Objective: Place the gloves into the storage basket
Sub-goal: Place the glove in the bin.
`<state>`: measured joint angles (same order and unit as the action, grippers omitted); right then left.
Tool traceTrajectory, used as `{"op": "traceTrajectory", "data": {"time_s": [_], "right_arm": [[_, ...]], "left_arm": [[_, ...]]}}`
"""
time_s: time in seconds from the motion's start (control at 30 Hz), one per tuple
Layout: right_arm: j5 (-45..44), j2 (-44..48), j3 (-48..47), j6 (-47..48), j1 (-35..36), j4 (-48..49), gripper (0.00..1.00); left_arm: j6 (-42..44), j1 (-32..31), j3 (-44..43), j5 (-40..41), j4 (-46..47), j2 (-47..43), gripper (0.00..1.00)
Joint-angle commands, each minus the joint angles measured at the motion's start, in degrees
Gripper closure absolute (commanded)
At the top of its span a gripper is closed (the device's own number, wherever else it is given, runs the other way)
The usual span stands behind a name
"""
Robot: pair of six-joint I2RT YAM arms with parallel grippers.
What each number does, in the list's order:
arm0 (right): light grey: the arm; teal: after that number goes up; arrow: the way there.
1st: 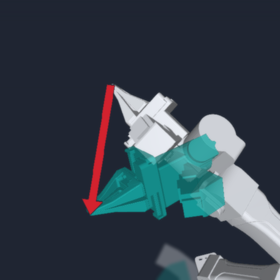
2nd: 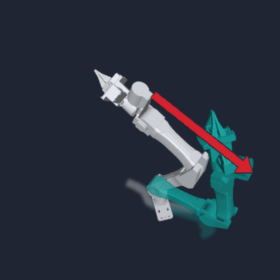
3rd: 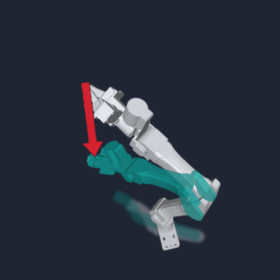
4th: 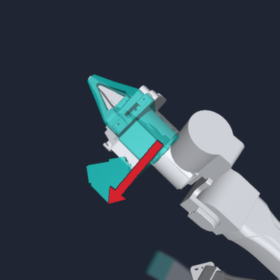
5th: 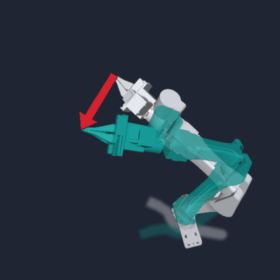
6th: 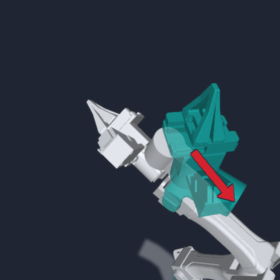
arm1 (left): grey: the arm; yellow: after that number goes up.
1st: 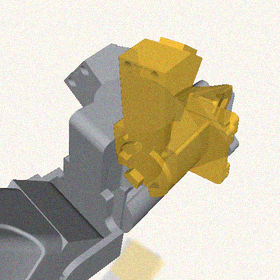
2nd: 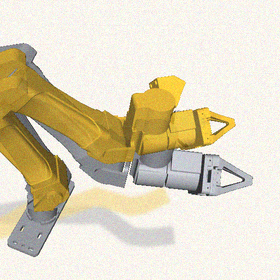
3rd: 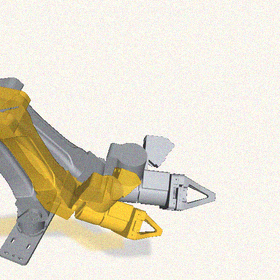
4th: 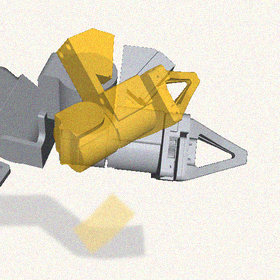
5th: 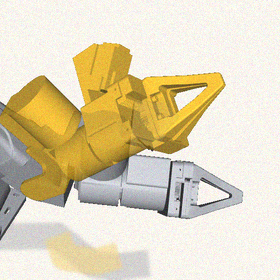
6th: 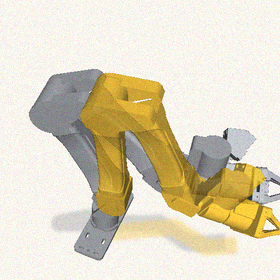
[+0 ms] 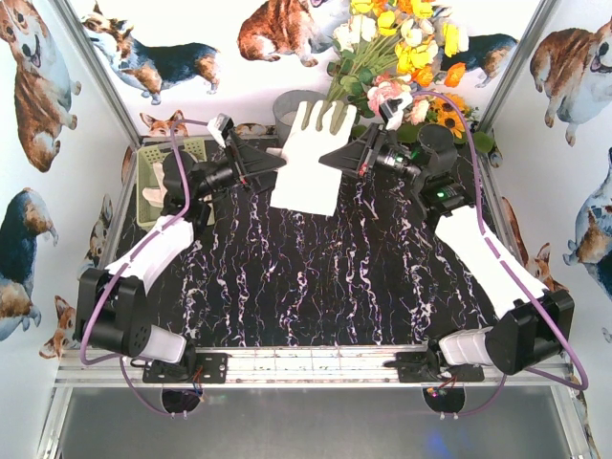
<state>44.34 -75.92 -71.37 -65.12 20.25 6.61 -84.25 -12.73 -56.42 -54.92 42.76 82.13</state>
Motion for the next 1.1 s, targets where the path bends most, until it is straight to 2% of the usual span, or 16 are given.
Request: {"op": "traceTrajectory", "data": {"time_s": [0.0, 0.2, 0.3, 0.37, 0.43, 0.5, 0.67, 0.9, 1.07], "right_arm": [[0.3, 0.6, -3.6, -0.8, 0.6, 6.1, 1.00], [0.2, 0.9, -2.2, -0.8, 1.3, 6.1, 1.00], [-0.2, 1.0, -1.8, -0.7, 1.8, 6.1, 1.00], [-0.4, 1.0, -1.6, -0.5, 2.0, 5.8, 1.00], [-0.5, 0.9, -1.9, -0.3, 2.4, 5.7, 1.00], [-0.7, 0.7, -2.1, 0.1, 2.7, 5.2, 1.00], [-1.0, 0.5, -2.3, 0.8, 3.3, 4.3, 1.00], [-1.2, 0.7, -2.9, 2.8, 4.1, 1.3, 1.00], [-1.3, 0.8, -3.6, 5.0, 4.8, -1.9, 1.00]], "left_arm": [[-5.4, -1.1, -3.0, -0.6, 8.7, 0.9, 0.00], [-13.9, -2.1, -4.2, 2.7, 21.0, 2.6, 0.00], [-11.7, -2.3, -5.4, 3.0, 18.7, 2.0, 0.00], [-7.4, -2.3, -5.8, 3.3, 13.1, 0.6, 0.02], [-3.0, -2.5, -6.5, 3.0, 7.1, -0.3, 0.06], [-0.4, -2.9, -7.0, 2.7, 3.6, -0.9, 0.14], [0.9, -3.7, -6.9, 2.2, 1.2, -1.4, 0.36], [1.6, -4.9, -7.0, 2.3, -0.1, -1.4, 0.47], [5.3, -5.7, -9.0, 2.3, -6.1, -1.5, 0.54]]}}
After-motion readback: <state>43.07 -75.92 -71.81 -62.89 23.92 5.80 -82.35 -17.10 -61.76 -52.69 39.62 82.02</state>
